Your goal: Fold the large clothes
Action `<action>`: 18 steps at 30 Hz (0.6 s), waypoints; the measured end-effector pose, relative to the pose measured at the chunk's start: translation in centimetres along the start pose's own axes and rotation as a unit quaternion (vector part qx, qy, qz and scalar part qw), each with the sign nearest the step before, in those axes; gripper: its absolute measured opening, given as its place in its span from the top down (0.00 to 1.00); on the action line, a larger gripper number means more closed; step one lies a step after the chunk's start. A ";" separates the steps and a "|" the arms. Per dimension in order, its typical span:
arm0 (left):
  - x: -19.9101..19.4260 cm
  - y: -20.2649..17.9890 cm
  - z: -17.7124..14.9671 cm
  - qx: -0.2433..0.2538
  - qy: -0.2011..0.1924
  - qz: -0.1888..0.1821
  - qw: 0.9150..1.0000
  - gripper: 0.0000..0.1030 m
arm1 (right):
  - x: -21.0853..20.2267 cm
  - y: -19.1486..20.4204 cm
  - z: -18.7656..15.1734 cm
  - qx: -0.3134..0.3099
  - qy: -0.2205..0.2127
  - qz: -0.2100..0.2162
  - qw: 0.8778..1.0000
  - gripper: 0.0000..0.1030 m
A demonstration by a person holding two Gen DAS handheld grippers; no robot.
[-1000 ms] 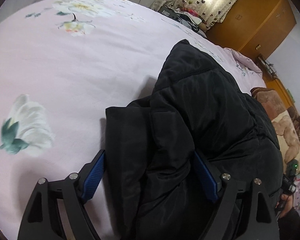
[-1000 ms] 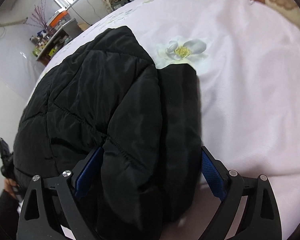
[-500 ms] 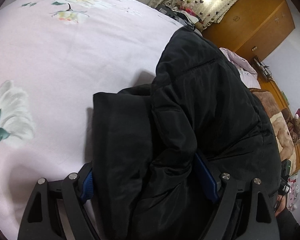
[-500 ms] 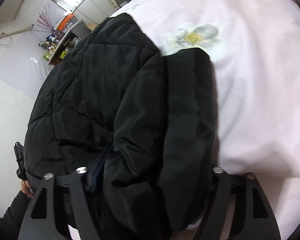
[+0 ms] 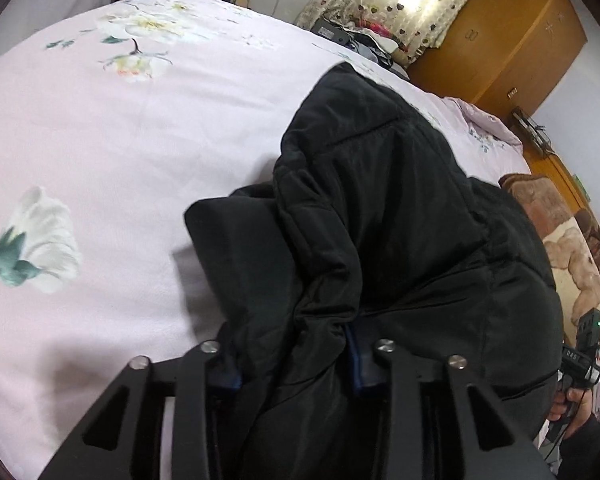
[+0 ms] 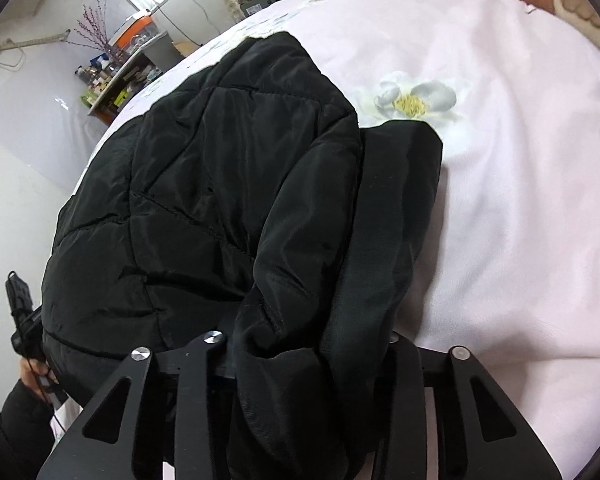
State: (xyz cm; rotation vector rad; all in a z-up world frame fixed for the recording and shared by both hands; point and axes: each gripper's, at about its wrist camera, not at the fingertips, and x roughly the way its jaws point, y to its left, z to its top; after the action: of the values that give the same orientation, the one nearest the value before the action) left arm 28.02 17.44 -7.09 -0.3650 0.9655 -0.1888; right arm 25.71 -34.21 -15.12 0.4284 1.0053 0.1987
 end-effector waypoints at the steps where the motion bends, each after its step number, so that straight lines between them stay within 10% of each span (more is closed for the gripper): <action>1: -0.4 -0.3 0.1 0.004 -0.003 0.007 1.000 0.69 | -0.4 0.3 -0.1 -0.001 -0.003 -0.004 1.000 0.68; 18: -11.1 -2.6 -0.2 0.033 -0.072 -0.003 0.997 0.74 | -10.2 3.5 -2.0 -0.043 -0.056 0.006 0.997 0.75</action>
State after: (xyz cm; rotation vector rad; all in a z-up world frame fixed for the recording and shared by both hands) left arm 21.64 18.48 2.34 -0.3162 0.8148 -0.1963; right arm 18.80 -34.18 -6.68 0.3636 0.8803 0.2258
